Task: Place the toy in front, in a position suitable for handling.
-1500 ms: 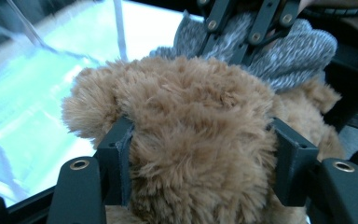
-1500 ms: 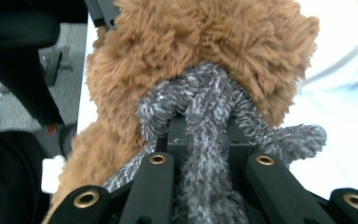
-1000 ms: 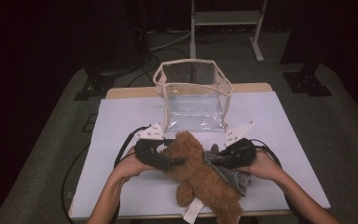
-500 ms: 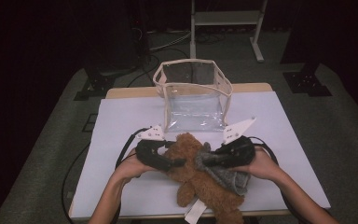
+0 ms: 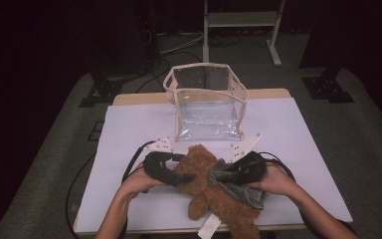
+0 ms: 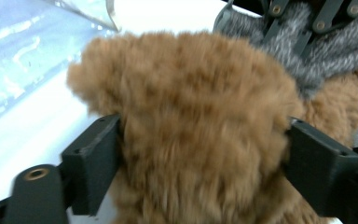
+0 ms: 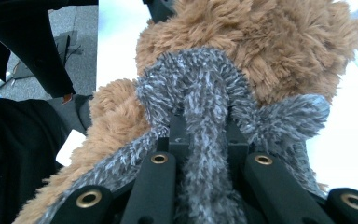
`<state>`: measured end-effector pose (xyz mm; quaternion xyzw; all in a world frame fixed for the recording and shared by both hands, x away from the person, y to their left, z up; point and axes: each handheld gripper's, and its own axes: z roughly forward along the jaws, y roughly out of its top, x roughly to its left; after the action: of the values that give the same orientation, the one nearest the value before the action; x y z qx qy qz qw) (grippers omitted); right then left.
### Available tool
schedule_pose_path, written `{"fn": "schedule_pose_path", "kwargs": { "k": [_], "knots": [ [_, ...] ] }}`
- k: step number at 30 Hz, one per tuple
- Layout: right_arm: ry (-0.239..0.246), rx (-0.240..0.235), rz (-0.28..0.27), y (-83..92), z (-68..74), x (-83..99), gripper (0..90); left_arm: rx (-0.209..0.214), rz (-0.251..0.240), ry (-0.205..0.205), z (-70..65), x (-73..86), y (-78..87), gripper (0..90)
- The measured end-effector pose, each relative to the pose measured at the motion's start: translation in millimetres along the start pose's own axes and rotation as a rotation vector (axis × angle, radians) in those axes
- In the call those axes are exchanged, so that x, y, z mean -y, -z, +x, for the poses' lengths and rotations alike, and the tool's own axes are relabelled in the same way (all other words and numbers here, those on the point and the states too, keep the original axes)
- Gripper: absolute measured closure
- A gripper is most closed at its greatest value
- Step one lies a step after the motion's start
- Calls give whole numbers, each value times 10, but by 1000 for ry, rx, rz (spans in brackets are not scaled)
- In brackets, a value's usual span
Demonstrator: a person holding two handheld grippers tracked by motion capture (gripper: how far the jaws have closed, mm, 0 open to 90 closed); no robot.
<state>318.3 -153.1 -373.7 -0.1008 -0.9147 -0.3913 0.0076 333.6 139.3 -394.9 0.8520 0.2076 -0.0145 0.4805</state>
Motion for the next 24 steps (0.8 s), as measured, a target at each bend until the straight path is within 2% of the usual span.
{"fn": "schedule_pose_path", "kwargs": {
  "k": [2,5,7,9,10,11,14,17,19,24],
  "knots": [
    [-6,-1,-3,3,-3,14,787,-2,19,15,24,78,-14,113],
    [-14,-1,-14,12,-16,44,787,13,14,38,71,192,-52,77],
    [-20,-3,-19,21,-20,62,787,42,17,67,97,243,-104,68],
    [-23,-3,-22,29,-27,78,787,72,31,70,103,269,-168,74],
    [-23,-3,-25,33,-26,82,786,90,30,67,91,273,-197,97],
    [-26,-4,-26,36,-23,84,787,92,30,55,78,259,-222,117],
    [-23,-11,-27,42,-25,77,786,95,-3,59,75,220,-209,209],
    [-31,-23,-40,84,-45,60,784,96,-16,56,77,183,-175,258],
    [-42,-23,-65,125,-75,33,784,100,-40,45,64,139,-153,285],
    [-35,-29,-102,141,-106,-52,786,79,-45,-6,10,-9,-96,322]
  ]
}}
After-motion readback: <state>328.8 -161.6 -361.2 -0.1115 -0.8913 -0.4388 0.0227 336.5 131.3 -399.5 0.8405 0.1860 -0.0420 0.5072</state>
